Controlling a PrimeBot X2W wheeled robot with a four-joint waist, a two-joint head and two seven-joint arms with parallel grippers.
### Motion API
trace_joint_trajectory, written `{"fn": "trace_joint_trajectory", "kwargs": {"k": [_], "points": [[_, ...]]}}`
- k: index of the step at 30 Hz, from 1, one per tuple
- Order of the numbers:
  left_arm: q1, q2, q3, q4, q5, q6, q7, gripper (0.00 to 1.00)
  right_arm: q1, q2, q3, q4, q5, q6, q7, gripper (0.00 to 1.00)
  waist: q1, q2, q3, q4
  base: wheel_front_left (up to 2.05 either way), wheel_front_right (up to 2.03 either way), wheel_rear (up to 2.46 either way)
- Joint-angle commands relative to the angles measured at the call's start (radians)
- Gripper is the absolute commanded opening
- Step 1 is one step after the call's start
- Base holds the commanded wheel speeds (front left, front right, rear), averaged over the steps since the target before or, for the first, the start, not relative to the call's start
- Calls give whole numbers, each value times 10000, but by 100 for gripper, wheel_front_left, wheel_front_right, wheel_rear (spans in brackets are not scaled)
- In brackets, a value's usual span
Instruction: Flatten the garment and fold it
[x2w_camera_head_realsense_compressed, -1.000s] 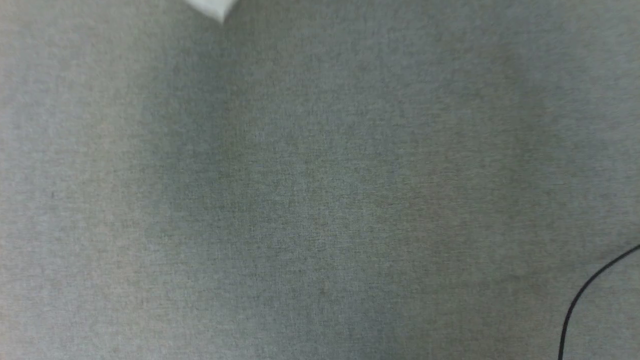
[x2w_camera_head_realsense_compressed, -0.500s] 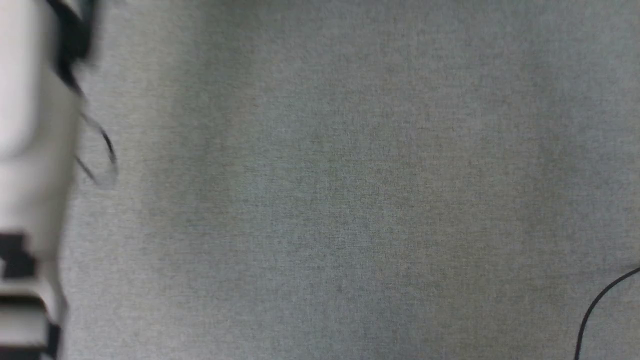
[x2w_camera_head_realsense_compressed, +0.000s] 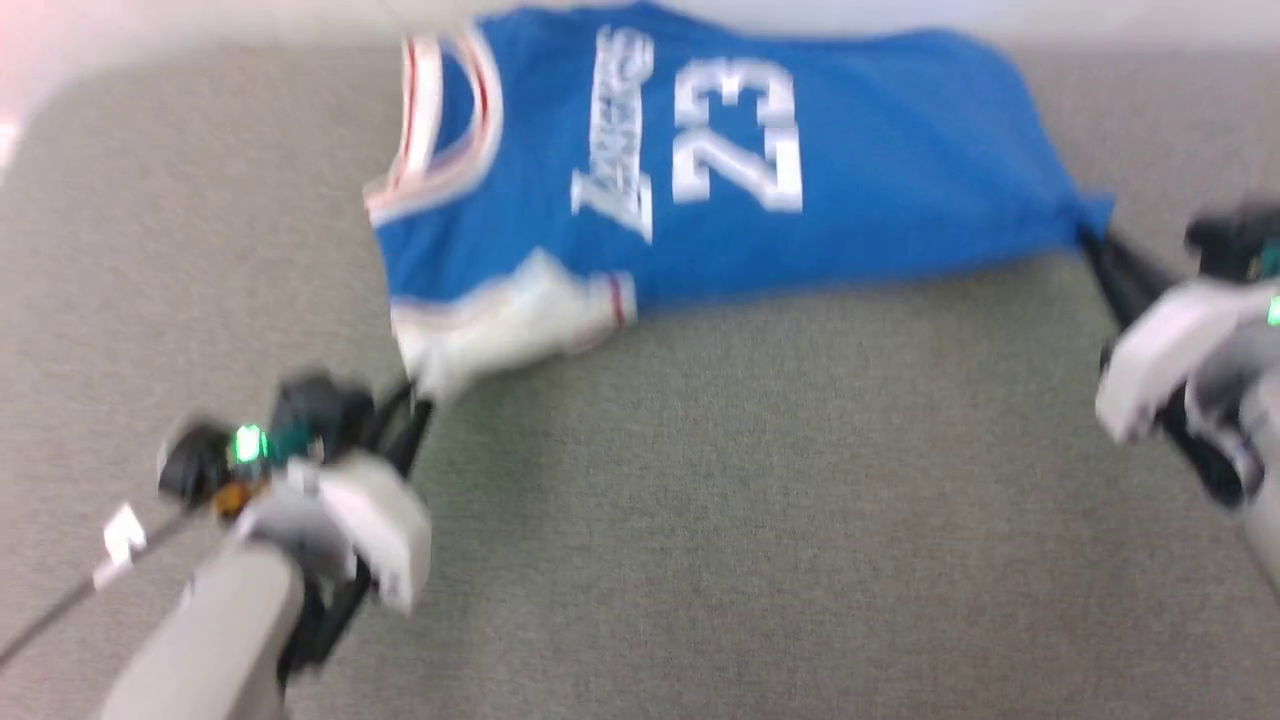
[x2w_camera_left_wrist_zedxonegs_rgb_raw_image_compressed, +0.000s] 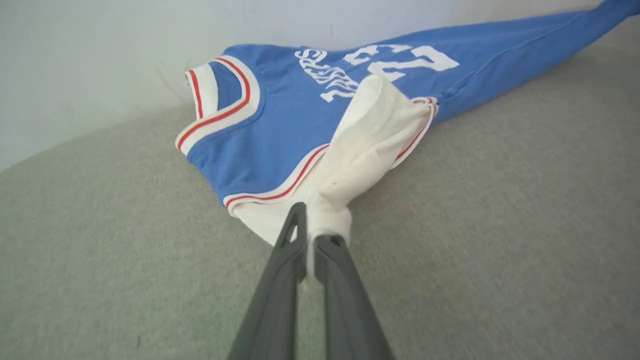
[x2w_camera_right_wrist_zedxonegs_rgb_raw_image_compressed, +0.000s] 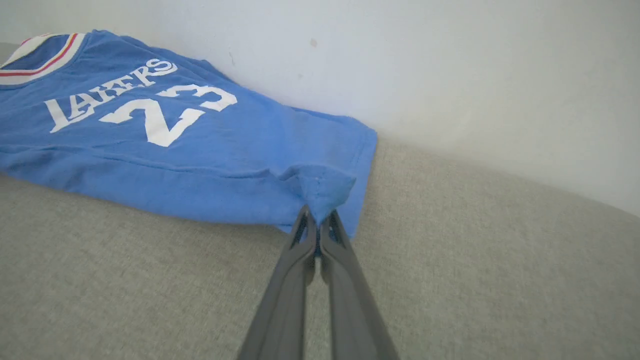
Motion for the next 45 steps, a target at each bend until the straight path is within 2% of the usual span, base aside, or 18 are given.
{"fn": "trace_joint_trajectory", "kwargs": {"k": [1, 5, 10, 15, 18, 23, 28, 33, 39, 45], "points": [[678, 288, -90, -413, -171, 108, 366, 0, 541, -170, 190, -294, 349, -7, 140, 0, 4, 0, -1358, 264, 0, 0, 0], [2124, 1002, -269, -1527, -368, 366, 1304, 0, 1753, -832, 557, -1104, 1044, -7, 665, 0, 4, 0, -1854, 339, 0, 0, 0], [3491, 1561, -376, -2921, -668, 772, 2119, 0, 3185, -1557, 460, -1930, 1917, -7, 1629, 0, 4, 0, -2323, 442, 0, 0, 0], [4545, 1829, -403, -3902, -1102, 1130, 2613, 0, 4566, -2098, 137, -2794, 2444, -7, 2709, 0, 4, 0, -2622, 507, 0, 0, 0], [4908, 1892, -467, -4163, -1281, 1188, 2765, 0, 5106, -2246, -52, -3143, 2631, -7, 3179, 0, 4, 0, -2705, 519, 0, 0, 0], [5784, 1954, -662, -4709, -1880, 1327, 3235, 0, 6613, -2556, -941, -4003, 2944, -7, 4631, 0, 4, 0, -2866, 555, 0, 0, 0], [6404, 2411, -812, -4988, -2298, 1397, 3996, 0, 7741, -2556, -1970, -4560, 3027, -7, 5944, 0, 4, 0, -2857, 563, 0, 0, 0], [6376, 2460, -652, -5310, -2217, 1523, 3806, 0, 8241, -2290, -2896, -5367, 2749, -7, 6201, 0, 4, 0, -2700, 614, 0, 0, 0], [5473, 1983, -232, -5427, -1830, 1528, 2788, 0, 8230, -1720, -4178, -6591, 2169, -7, 6129, 0, 4, 0, -2274, 616, 0, 0, 0], [4222, 1277, 294, -4988, -1707, 1436, 1654, 0, 7666, -1206, -5098, -7111, 1514, -7, 6159, 0, 4, 0, -1637, 552, 0, 0, 0]]}}
